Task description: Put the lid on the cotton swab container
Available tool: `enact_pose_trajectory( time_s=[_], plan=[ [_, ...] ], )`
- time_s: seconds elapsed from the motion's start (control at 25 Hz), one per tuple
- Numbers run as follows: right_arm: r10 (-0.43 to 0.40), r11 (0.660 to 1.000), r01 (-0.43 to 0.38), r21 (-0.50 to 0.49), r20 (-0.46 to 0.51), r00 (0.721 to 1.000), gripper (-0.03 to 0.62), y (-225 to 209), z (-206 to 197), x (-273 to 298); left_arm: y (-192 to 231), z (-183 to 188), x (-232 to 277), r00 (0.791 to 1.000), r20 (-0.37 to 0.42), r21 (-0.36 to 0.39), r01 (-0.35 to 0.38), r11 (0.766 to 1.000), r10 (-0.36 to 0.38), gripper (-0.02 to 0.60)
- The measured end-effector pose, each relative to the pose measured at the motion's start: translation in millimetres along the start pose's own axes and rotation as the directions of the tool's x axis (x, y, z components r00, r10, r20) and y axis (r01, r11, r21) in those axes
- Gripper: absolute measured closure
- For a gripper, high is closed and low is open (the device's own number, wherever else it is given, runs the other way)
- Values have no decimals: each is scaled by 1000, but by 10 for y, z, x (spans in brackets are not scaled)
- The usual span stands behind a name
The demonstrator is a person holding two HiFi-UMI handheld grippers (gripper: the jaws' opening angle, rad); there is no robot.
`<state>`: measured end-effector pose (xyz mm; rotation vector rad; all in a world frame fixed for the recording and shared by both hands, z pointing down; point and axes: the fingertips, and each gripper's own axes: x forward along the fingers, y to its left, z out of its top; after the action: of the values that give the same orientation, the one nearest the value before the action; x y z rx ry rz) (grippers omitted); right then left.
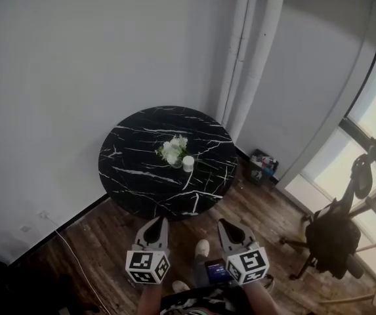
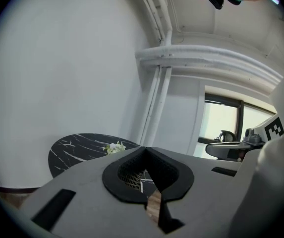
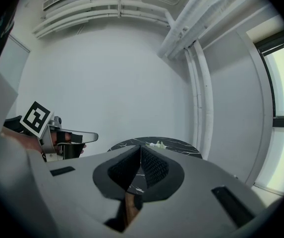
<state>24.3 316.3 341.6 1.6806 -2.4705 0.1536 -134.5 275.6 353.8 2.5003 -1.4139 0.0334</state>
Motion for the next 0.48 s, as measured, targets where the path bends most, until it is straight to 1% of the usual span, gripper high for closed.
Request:
enact_pose_trajectory(
  time_s=[0.12, 0.28, 0.48],
  plan=[
    [-8, 1000, 8, 10, 3, 1000, 576, -103, 2, 134, 59, -13, 162, 1000, -18, 16, -3, 1000, 3, 568],
    [-17, 999, 17, 36, 2, 1000, 576, -253, 9, 381, 212, 37, 382, 999, -30, 51, -23, 998, 25, 568],
    [-20, 998, 21, 66, -13, 1000, 576, -475, 15, 800, 457, 77, 771, 998, -50, 47, -41, 998, 44, 568]
  ],
)
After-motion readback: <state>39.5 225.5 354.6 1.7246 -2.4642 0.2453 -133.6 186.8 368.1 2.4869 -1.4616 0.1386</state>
